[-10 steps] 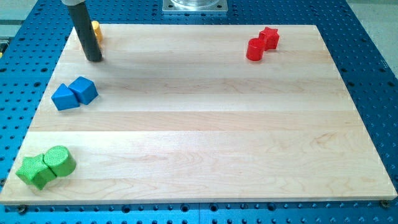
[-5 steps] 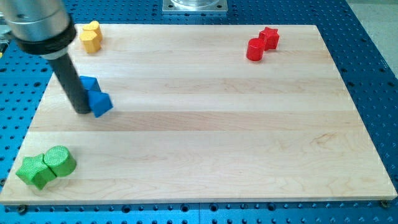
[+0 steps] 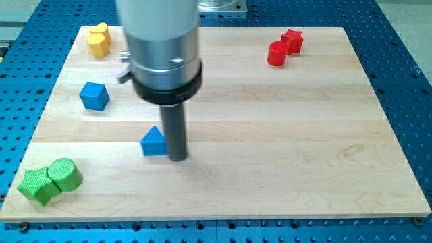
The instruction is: Move the triangle to the top right of the green circle
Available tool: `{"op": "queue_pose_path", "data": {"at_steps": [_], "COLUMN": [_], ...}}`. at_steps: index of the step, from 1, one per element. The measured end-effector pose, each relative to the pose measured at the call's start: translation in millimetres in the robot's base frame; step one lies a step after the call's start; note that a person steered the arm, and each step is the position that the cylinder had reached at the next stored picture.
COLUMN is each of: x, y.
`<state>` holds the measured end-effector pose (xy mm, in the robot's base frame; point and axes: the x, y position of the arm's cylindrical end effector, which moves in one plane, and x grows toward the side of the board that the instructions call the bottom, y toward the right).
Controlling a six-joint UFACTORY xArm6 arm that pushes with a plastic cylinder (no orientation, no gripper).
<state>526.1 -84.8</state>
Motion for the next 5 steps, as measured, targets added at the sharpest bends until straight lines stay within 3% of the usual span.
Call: {"op": "queue_pose_path", "data": {"at_steps": [1, 2, 3, 4, 5], "x": [-39.3, -49.4, 4.9, 25.3, 92.2], "y": [-10.0, -23.0, -54.8, -24.9, -35.0]}}
